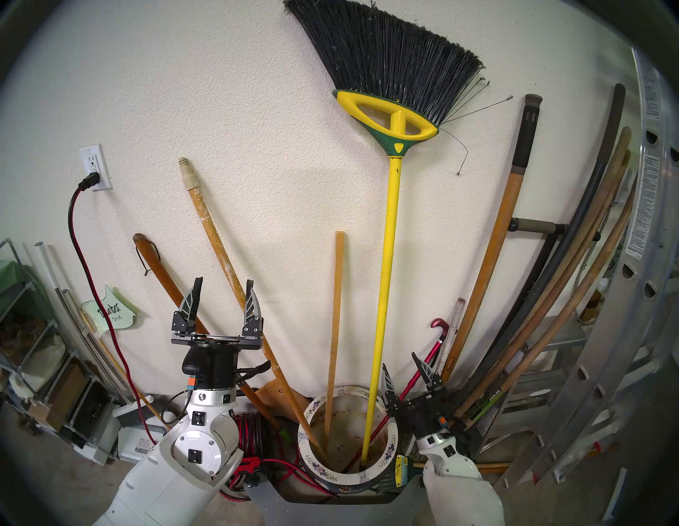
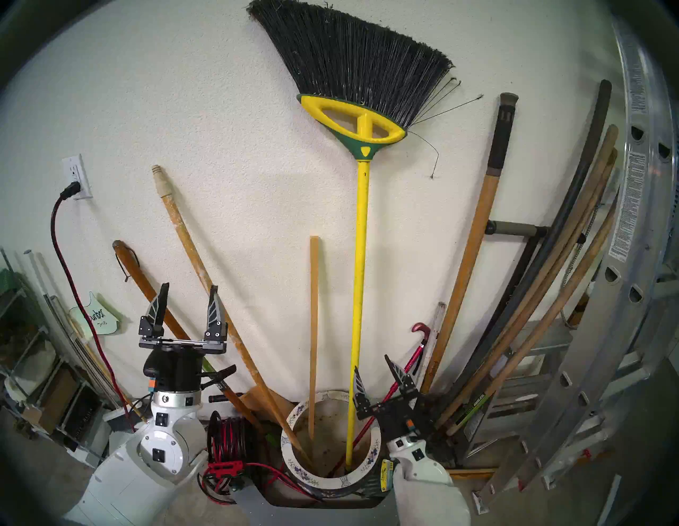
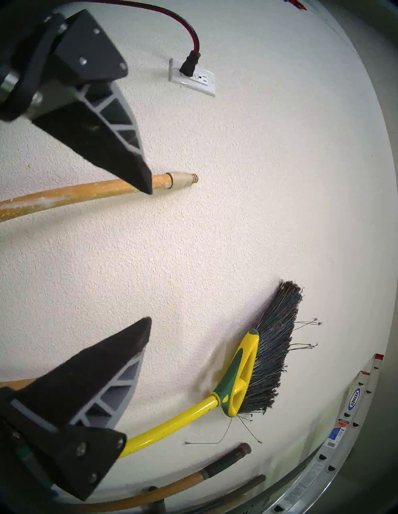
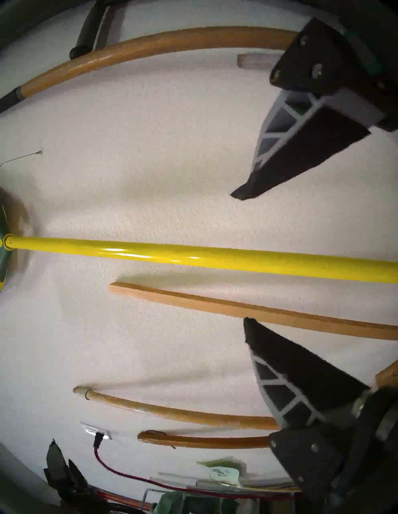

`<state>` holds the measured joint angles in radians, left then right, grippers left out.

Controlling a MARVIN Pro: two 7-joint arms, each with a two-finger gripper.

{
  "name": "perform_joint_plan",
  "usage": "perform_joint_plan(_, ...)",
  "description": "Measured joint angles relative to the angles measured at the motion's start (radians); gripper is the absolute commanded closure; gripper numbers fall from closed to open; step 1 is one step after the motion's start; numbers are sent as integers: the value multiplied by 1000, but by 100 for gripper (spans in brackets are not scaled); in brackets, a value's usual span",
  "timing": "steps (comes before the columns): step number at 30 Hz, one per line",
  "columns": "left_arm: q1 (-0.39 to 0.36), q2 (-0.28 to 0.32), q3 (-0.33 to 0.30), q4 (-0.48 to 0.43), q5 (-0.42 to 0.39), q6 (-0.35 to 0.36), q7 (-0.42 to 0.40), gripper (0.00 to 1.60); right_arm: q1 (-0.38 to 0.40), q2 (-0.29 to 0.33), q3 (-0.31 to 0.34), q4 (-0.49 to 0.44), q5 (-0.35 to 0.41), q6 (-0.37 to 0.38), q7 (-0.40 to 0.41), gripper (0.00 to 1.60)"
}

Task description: Take wooden sticks or brooms out of the pot

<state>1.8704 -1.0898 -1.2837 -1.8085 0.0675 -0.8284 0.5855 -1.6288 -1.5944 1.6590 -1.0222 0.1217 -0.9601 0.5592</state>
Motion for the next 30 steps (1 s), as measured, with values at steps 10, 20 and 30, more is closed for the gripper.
perform_joint_plan(10,1,-1,-1,0,0,0,-3,0,120,-12,-48,28,-57,25,-60,0)
perform_joint_plan(20,1,-3,-3,0,-1,0,-5,0,232,-42,-62,165,-158,23,-156,0)
perform_joint_plan(30,2,-5,-4,0,-1,0,-7,0,332,-70,-41,309,-265,5,-286,0)
